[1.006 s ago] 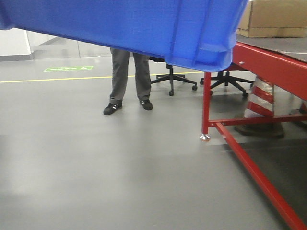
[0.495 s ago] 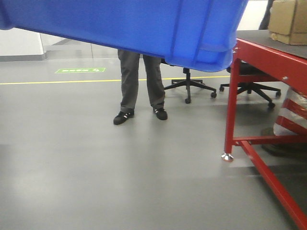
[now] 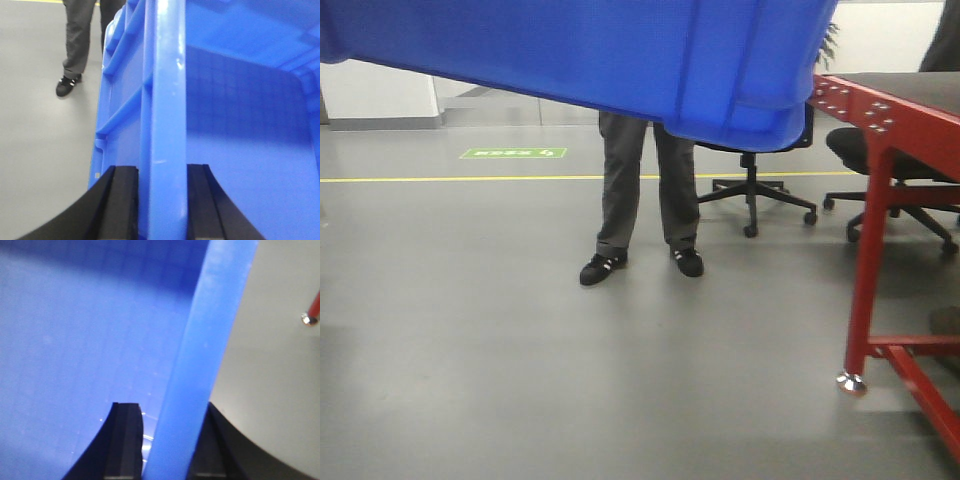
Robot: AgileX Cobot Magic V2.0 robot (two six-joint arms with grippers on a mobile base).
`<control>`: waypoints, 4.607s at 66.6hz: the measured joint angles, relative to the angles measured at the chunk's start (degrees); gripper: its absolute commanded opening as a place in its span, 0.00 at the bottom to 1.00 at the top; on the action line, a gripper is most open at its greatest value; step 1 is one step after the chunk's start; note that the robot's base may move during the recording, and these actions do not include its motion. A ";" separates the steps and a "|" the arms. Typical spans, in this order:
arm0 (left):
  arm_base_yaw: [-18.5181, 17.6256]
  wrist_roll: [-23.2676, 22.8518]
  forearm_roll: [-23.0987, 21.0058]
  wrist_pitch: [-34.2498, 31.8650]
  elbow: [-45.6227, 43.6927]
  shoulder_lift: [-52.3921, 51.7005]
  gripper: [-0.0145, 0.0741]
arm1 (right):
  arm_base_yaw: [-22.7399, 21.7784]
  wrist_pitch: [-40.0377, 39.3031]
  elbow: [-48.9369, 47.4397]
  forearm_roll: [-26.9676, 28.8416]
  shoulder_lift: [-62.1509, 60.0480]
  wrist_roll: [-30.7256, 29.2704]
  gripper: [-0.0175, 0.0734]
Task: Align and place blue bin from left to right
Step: 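Hold the blue bin with both grippers while driving across the floor, then carry the blue bin up to the target shelf of blue bins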
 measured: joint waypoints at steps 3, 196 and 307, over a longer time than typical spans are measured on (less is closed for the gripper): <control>0.00 0.00 0.00 0.00 0.00 0.00 0.04 | 0.00 0.00 0.00 0.00 0.00 0.00 0.12; 0.00 0.00 -0.13 -0.04 0.00 0.59 0.04 | 0.00 0.00 0.00 -0.23 0.00 0.00 0.12; 0.00 0.00 -0.03 -0.04 0.00 0.59 0.04 | 0.00 0.00 0.00 -0.12 0.00 0.04 0.12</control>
